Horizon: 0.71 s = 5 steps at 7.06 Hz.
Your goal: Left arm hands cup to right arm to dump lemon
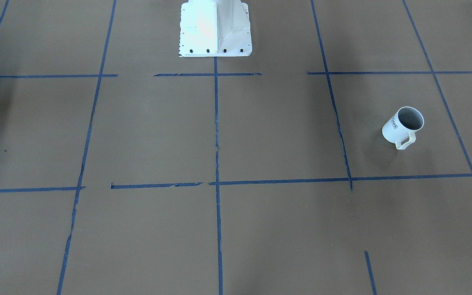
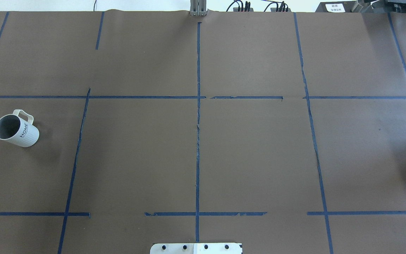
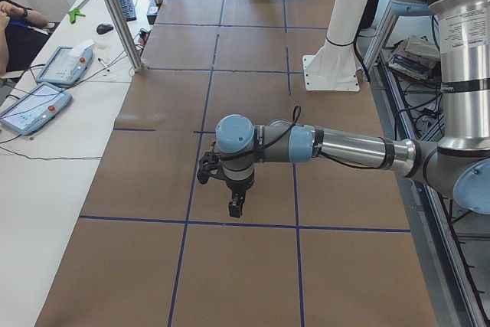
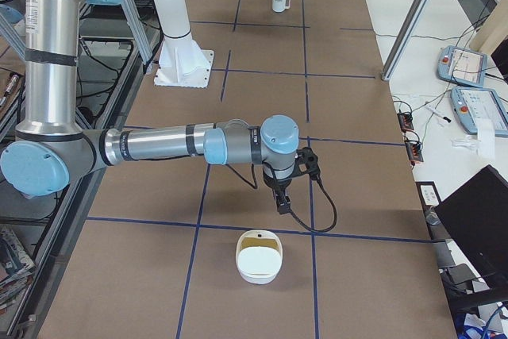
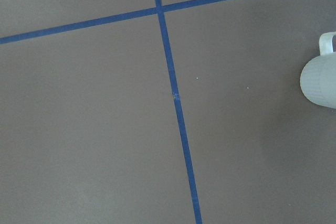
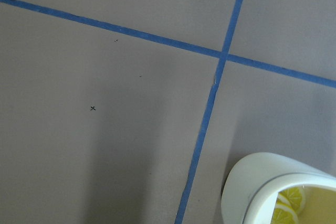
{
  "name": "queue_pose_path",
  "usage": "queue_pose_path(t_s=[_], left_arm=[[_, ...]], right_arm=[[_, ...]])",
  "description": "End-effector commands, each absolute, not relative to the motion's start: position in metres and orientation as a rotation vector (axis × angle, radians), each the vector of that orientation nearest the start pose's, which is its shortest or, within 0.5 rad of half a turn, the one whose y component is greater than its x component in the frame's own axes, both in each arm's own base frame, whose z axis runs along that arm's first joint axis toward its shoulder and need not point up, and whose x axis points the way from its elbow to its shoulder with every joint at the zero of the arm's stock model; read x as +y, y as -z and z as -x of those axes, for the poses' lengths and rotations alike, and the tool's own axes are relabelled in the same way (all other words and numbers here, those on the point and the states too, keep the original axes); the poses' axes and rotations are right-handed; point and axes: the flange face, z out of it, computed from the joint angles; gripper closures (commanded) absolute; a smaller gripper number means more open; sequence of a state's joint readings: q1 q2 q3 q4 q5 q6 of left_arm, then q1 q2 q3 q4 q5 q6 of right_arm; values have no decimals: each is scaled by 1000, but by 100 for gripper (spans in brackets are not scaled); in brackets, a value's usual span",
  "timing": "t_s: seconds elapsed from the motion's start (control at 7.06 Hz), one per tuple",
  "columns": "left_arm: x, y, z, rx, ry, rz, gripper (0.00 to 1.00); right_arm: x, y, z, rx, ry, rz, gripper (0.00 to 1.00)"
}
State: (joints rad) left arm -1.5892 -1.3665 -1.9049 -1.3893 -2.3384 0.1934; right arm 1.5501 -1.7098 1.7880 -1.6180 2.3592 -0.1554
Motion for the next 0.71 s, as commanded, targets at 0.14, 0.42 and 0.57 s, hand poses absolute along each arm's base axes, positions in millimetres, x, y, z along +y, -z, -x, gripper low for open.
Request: queue_pose_path(t_s=[0.14, 0.42, 0.57], left_arm=[[-396, -605, 75, 767, -144, -37, 0], [-398, -608, 75, 767, -149, -52, 0], [-396, -616, 75, 773, -137, -32, 0]], right_arm=[[-435, -623, -51, -787, 91, -43, 0], [-435, -622, -51, -790, 90, -44, 0], [-435, -621, -51, -794, 89, -45, 0]])
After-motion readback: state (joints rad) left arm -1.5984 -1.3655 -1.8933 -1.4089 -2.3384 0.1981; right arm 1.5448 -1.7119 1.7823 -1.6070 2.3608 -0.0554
